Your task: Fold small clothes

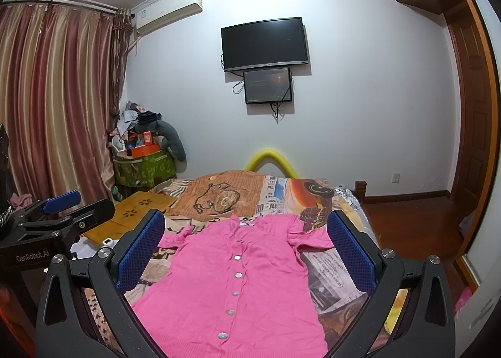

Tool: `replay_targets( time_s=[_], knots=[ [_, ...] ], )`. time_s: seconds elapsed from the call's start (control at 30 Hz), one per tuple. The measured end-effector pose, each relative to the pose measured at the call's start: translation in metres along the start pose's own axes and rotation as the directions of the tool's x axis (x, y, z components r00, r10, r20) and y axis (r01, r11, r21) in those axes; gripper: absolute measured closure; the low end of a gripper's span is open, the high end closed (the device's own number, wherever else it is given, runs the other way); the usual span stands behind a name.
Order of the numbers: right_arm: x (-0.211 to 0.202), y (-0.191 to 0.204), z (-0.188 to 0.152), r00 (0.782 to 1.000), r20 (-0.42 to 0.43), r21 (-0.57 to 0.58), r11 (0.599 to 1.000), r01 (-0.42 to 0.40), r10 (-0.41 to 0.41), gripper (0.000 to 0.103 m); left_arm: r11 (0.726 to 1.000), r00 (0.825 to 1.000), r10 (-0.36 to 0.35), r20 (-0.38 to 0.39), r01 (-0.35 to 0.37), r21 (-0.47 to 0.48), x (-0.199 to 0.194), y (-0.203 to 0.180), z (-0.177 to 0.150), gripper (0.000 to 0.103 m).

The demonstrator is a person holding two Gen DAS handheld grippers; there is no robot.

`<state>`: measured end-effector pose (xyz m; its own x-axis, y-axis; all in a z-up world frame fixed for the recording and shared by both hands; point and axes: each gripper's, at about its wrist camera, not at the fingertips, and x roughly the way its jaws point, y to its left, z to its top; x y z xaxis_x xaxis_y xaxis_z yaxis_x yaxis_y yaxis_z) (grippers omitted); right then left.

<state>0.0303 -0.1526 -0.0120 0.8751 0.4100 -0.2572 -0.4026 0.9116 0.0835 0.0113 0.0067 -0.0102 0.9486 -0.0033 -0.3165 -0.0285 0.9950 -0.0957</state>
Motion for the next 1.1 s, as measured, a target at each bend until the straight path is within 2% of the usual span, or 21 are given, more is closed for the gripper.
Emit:
replay_targets(
  time_s=[1.1],
  knots=[
    [0.0009, 0.0017, 0.0006, 1.0, -0.005, 0.005, 1.0, -0.002, 0.002, 0.0, 1.0, 1.0, 0.002, -0.005, -0.002, -0.009, 0.0029, 0.0005, 0.0009, 0.0]
  ],
)
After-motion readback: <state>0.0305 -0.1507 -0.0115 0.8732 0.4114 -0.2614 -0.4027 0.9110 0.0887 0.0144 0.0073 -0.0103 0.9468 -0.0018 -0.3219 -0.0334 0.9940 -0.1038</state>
